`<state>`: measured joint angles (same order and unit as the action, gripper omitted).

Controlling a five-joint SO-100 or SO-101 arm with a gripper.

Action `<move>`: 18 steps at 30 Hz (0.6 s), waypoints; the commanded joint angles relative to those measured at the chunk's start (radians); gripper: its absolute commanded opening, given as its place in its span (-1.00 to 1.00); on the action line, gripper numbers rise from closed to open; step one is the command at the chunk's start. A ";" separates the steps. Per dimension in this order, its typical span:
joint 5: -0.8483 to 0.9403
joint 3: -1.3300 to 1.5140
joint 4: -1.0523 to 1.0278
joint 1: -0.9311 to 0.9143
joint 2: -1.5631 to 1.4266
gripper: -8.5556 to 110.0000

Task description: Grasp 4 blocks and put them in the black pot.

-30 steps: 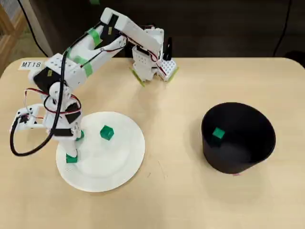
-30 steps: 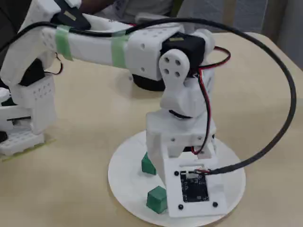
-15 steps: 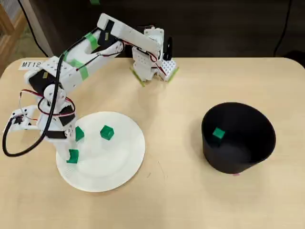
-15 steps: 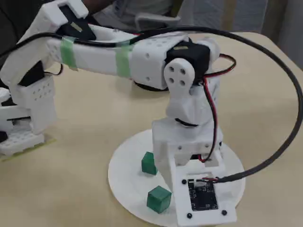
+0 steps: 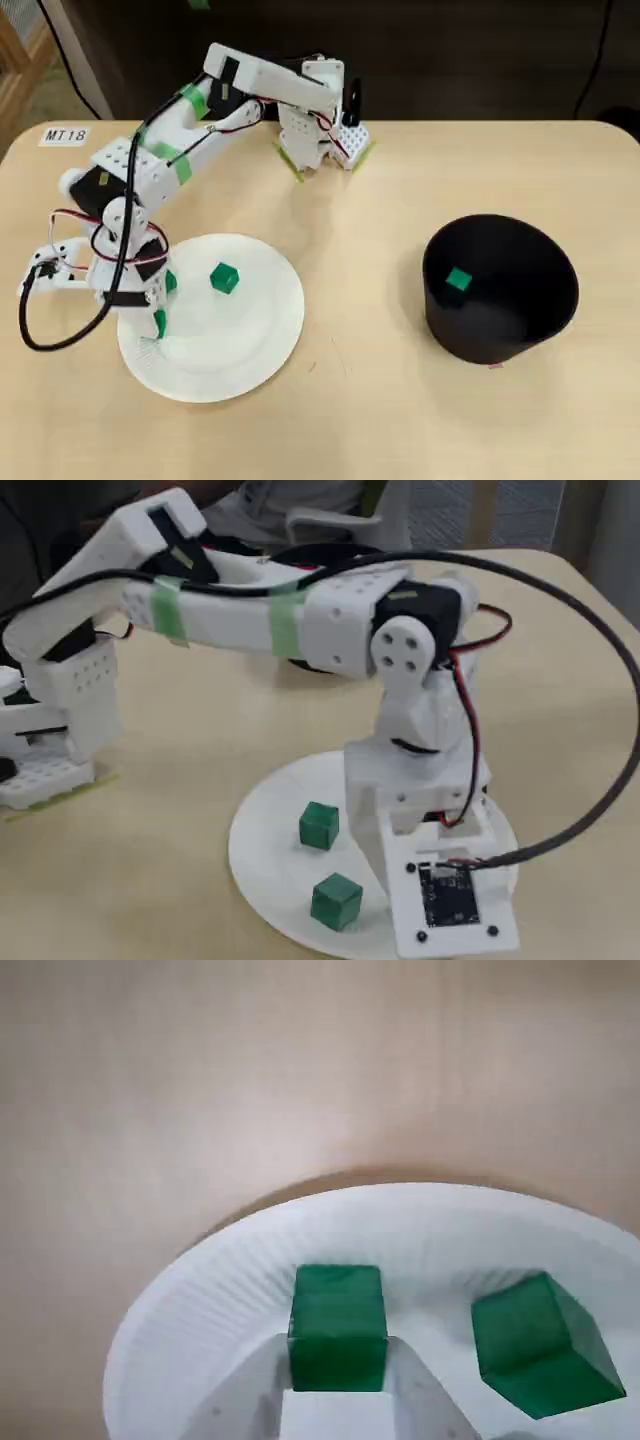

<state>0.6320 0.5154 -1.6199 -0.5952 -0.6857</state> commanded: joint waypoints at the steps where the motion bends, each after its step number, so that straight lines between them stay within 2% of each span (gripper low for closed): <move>1: -0.031 -0.094 -0.005 0.015 0.011 -0.89; 10: -0.060 -0.133 -0.038 0.054 -0.029 -0.90; 18: -0.227 -0.064 -0.043 0.236 -0.364 -0.90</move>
<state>0.4663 0.4510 -1.6582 -0.4157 -0.8928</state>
